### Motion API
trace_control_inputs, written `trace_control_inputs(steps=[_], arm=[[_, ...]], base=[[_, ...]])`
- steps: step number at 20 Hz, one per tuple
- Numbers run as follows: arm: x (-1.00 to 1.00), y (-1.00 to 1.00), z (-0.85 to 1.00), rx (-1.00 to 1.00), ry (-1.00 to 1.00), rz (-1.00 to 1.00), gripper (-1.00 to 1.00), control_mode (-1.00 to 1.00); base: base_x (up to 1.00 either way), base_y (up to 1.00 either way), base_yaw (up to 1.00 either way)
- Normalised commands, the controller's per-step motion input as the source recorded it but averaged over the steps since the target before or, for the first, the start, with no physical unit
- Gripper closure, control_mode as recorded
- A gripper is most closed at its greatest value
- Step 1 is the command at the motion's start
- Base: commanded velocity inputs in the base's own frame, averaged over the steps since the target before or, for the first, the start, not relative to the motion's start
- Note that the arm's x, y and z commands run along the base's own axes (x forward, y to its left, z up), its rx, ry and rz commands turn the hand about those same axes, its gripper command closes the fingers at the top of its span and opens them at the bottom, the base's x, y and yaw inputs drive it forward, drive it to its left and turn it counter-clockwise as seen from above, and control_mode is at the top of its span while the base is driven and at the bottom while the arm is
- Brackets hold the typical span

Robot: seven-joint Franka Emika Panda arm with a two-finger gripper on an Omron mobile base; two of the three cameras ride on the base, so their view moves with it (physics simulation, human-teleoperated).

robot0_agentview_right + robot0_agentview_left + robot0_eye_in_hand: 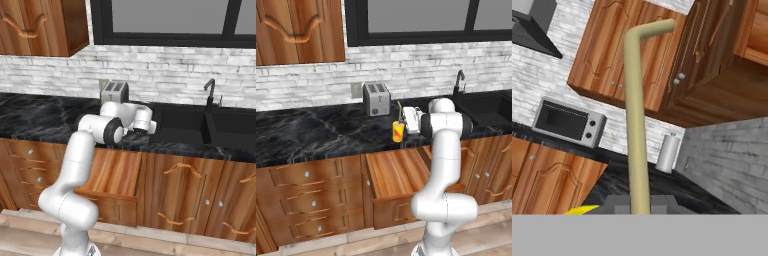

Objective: Pick up the straw from the right drawer and put it inside the smoothie cup.

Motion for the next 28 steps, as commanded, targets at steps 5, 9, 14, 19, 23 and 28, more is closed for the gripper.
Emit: trace_control_inputs(steps=[5,9,14,19,23,28], arm=[[-0.13,0.00,0.01,0.00,0.01,0.00,1.00,-1.00],[0.00,0.00,0.00,-0.01,0.02,0.00,-1.00,-1.00],[0.00,0.02,0.09,-0.01,0.01,0.00,-1.00,-1.00],[-0.01,0.00,0.19,0.00,0.01,0.00,-1.00,-1.00],[-0.24,-0.05,0.38,0.00,0.00,-0.01,-1.00,-1.00],[-0.88,-0.10,0.36,-0.04,0.00,-0.03,-1.00,-1.00]], base=[[0.00,0.00,0.00],[0.00,0.00,0.00],[0.00,0.00,0.00],[0.00,0.00,0.00],[0.00,0.00,0.00],[0.00,0.00,0.00]])
